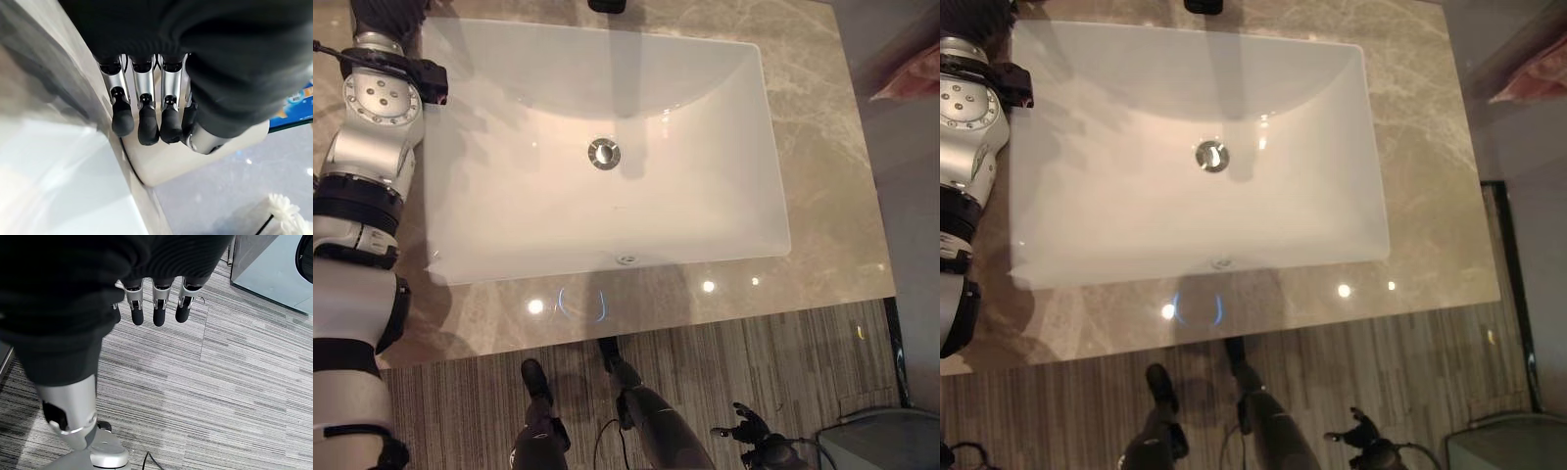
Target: Put brush and paste in cup on sink, flatten towel.
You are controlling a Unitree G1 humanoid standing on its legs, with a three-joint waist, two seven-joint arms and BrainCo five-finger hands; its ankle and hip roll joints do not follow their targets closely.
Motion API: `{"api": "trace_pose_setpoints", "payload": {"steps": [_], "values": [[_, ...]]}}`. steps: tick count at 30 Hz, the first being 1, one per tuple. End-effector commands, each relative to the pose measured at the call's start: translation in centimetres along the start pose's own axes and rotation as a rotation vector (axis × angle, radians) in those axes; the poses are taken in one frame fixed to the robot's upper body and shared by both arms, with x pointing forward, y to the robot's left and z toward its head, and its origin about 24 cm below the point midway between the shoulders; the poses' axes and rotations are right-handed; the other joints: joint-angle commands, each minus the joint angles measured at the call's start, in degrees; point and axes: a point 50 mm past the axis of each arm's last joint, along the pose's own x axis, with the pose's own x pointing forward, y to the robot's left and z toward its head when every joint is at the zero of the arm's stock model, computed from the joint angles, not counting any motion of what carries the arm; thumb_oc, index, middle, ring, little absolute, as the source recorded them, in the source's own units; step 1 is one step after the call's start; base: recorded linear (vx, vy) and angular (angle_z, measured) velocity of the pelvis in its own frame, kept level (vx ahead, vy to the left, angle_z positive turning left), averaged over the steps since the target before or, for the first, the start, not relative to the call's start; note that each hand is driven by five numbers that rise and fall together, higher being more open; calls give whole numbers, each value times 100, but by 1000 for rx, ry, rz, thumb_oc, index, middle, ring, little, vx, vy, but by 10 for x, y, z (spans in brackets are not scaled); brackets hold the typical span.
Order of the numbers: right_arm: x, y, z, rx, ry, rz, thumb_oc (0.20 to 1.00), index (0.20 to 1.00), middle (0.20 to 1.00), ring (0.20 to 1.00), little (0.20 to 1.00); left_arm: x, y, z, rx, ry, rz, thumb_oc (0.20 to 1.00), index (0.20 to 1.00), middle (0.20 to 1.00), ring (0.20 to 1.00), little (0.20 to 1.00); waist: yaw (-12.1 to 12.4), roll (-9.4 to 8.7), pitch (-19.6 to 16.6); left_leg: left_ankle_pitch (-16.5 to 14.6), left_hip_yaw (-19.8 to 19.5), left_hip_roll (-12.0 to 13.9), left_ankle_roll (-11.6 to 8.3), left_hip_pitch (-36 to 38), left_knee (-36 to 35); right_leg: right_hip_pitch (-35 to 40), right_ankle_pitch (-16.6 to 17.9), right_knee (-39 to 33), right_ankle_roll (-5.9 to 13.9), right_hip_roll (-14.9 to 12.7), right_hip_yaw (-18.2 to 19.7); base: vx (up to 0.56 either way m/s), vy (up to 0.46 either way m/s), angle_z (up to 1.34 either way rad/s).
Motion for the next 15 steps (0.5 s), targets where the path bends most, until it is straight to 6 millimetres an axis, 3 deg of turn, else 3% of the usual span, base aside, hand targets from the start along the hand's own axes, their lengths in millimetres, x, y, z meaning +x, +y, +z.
{"api": "trace_pose_setpoints", "payload": {"steps": [1, 15], "values": [[-2, -18, -9, 16, 17, -54, 1000, 1000, 1000, 1000, 1000, -12, -23, -25, 15, 80, -47, 200, 200, 200, 200, 200, -166, 100, 252, -167, -398, 270, -65, 171, 14, 221, -6, 3, 289, 22, -527, 0, 0, 0], [-3, -19, -11, 38, 16, -71, 1000, 1000, 1000, 1000, 1000, -17, -38, -25, -30, 70, -74, 200, 200, 200, 200, 200, -181, 157, 132, -172, -472, 282, -63, 109, 14, 200, -40, 3, 255, 24, -594, 0, 0, 0]]}}
